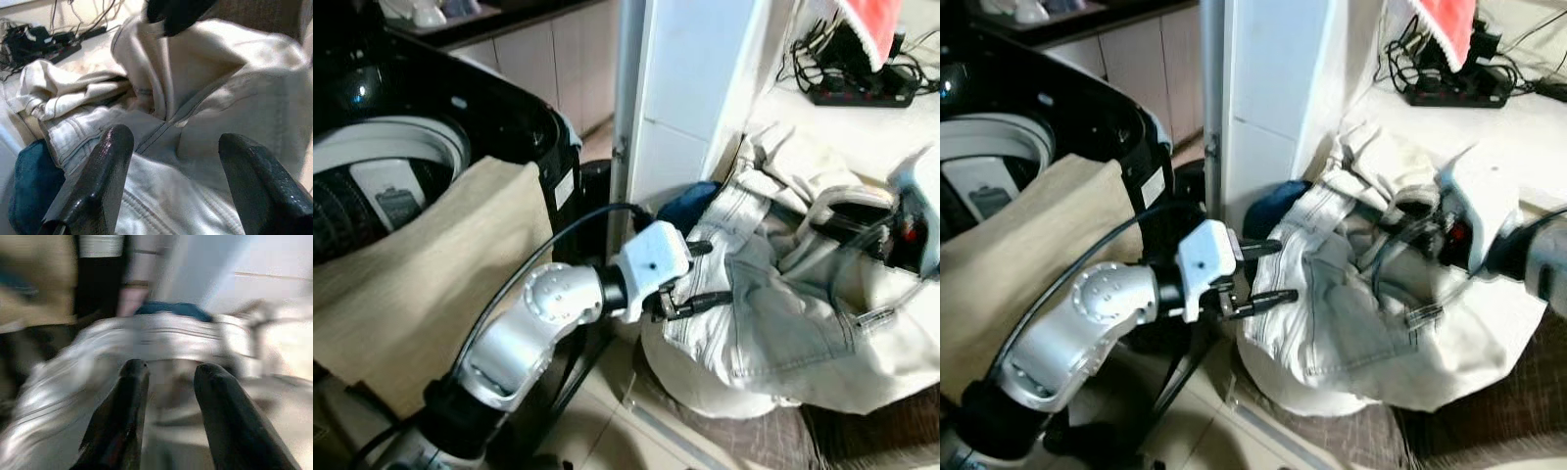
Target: Clothes washing
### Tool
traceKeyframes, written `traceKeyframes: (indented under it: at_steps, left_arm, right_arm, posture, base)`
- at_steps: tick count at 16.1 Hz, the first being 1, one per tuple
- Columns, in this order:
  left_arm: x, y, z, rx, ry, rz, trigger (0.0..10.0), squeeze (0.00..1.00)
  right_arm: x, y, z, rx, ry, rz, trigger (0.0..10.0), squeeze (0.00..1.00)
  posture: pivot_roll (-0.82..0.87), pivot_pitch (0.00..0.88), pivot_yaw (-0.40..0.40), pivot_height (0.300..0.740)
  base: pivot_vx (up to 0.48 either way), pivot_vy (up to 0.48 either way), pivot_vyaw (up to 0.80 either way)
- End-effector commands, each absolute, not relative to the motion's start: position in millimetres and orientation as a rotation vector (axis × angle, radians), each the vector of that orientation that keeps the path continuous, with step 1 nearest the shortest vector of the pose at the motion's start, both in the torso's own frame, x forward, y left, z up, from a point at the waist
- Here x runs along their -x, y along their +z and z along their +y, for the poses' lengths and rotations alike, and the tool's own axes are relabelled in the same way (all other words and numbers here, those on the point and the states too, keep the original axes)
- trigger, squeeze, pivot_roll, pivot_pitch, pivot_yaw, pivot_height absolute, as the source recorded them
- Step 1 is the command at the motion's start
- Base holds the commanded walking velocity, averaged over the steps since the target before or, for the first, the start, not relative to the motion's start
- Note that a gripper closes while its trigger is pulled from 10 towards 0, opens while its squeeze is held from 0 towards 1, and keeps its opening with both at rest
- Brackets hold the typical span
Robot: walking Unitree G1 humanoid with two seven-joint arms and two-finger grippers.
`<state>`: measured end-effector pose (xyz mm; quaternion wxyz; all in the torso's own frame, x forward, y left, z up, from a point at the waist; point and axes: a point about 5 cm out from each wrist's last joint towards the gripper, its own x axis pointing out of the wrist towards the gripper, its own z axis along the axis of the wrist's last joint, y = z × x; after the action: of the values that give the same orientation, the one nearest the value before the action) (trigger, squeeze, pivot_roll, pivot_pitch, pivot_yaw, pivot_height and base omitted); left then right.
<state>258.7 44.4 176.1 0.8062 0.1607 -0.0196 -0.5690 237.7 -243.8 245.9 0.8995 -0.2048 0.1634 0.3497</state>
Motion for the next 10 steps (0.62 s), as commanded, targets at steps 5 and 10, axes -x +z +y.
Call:
traceKeyframes:
  at_steps: [5, 10]
  left_arm:
    - [-271, 168, 70, -0.432, -1.151, 0.008, 10.0, 0.00]
    - [-283, 168, 104, -0.462, -1.091, 0.085, 10.0, 0.00]
  right_arm:
    - [-221, 230, -220, 0.579, 0.926, 0.439, 10.0, 1.00]
    - [-218, 206, -212, 0.730, 1.022, 0.565, 10.0, 1.00]
  posture:
    - [-0.10, 0.014, -0.042, 0.740]
    - [-0.09, 0.021, -0.051, 0.740]
  base:
    - [0.000, 0.000, 0.00]
    - [0.000, 0.000, 0.00]
